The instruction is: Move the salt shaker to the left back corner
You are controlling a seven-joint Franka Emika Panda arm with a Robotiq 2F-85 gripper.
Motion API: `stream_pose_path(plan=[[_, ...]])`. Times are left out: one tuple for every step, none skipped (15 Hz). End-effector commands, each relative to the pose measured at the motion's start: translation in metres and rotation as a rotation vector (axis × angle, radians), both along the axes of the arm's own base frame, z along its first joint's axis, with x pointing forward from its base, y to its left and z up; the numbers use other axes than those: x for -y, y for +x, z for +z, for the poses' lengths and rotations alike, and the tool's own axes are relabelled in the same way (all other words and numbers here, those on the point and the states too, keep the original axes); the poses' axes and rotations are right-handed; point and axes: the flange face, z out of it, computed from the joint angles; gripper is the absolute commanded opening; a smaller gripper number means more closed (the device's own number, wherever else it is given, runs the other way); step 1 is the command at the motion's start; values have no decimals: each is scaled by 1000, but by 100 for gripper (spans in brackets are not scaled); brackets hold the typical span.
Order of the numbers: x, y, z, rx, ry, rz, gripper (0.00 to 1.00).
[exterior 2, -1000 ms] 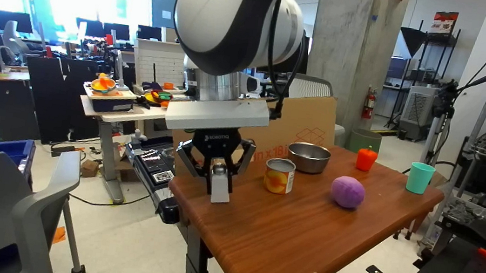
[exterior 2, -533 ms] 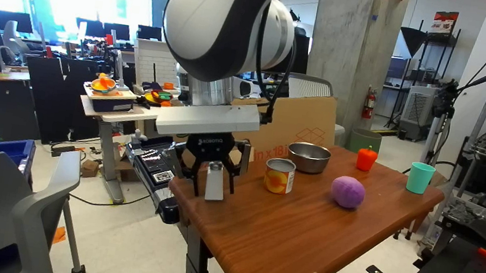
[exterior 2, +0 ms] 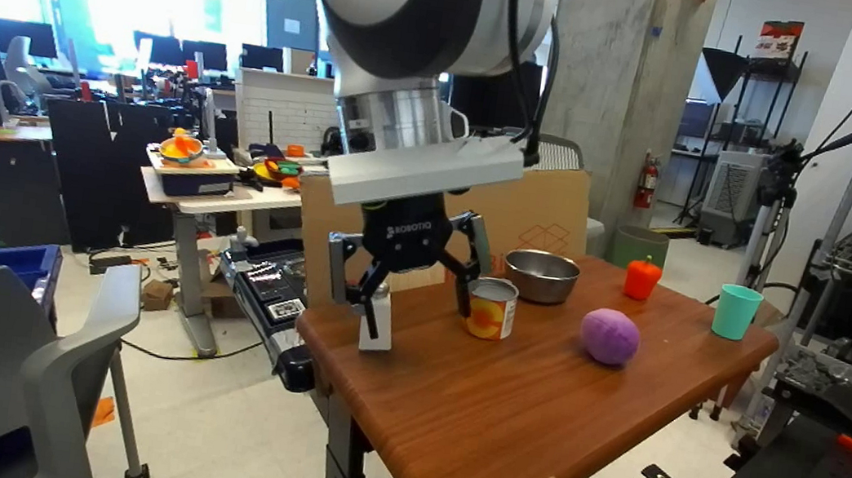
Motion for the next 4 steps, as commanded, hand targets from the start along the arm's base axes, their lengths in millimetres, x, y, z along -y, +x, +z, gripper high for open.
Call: stream_pose_path(plan=[[3,-3,7,-2,0,3,100],[4,-2,9,1,2,2,100],[3,-2,7,0,1,2,100],[2,-2,4,-4,-1,3,100]])
